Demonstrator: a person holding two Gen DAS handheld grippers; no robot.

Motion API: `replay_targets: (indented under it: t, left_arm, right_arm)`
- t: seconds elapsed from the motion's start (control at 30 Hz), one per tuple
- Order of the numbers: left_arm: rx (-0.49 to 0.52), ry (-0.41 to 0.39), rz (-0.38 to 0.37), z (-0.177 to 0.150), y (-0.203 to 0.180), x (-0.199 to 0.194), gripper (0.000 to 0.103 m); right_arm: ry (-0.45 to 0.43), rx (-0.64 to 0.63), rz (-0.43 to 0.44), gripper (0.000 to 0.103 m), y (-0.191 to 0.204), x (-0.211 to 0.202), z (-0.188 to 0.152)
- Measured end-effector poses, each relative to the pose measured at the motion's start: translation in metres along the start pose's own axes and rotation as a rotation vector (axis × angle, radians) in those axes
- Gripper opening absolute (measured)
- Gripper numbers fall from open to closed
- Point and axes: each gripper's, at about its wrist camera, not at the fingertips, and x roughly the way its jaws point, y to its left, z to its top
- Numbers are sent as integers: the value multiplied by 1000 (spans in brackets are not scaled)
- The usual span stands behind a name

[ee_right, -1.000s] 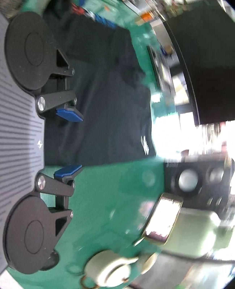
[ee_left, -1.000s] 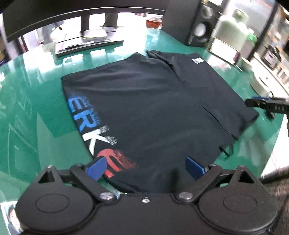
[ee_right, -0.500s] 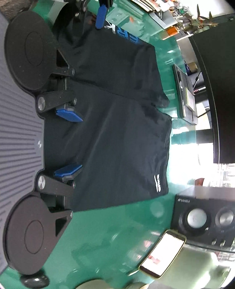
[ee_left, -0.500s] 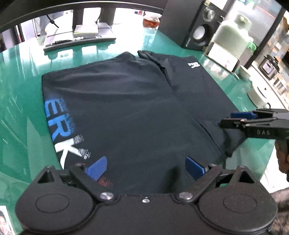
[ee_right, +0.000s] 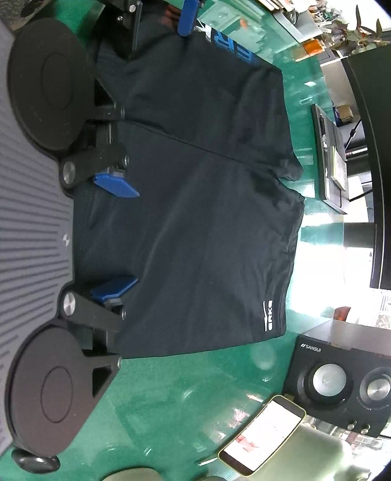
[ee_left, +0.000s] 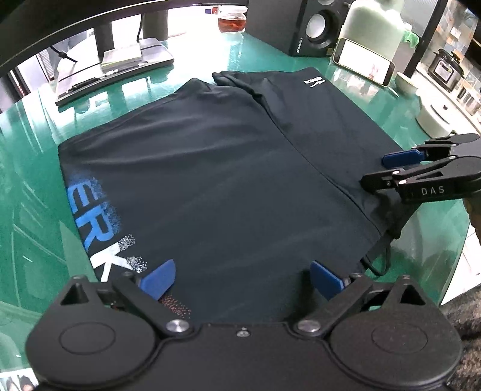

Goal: Fold clothes

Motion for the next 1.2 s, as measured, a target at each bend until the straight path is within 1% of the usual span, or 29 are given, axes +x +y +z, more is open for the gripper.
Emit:
replay_targets:
  t: [0.03,0.1,0.13,0.17,0.2,0.23,0.27,0.3,0.33,0.37,0.4,0.53,0.7,1.2]
  left_arm:
    - [2,3,3,0,0,0,98]
    - [-33,25,12,3,3,-1,98]
    - [-52,35,13,6,5,-2,98]
    - [-92,43,12,11,8,-4,98]
    - [-110,40,31,17,10,-7,98]
    - [-115,37,50,20,9,-9,98]
    - [-122,29,96,26,8,-12,98]
    - [-129,31,119,31,8,-13,98]
    - [-142,40,128,34,8,-13,98]
    - [-151,48,130,35,9,-12,98]
    - [-160,56,131,36,9,-11,98]
    - [-157,69,142,36,8,-7,98]
    - [-164,78,144,34,8,-5,98]
    - [-167,84,147,36,9,-3,98]
  right_arm:
    - [5,2,-2,61,0,0,0]
    - [28,19,-9,70,-3,2,2]
    - [62,46,-19,73,-5,3,6]
    - [109,78,-50,77,-6,5,11]
    - [155,109,-81,77,-6,6,17]
    - [168,112,-99,78,-4,6,20]
    - [181,107,-132,83,0,6,24]
    - [193,103,-164,90,3,5,29]
    - [188,96,-171,94,7,3,31]
    - [182,90,-178,100,11,1,34]
    - [177,83,-185,102,15,-1,36]
    - [160,94,-205,102,19,-4,35]
    - [155,131,-214,102,13,-8,36]
    - [138,106,-246,102,17,-7,35]
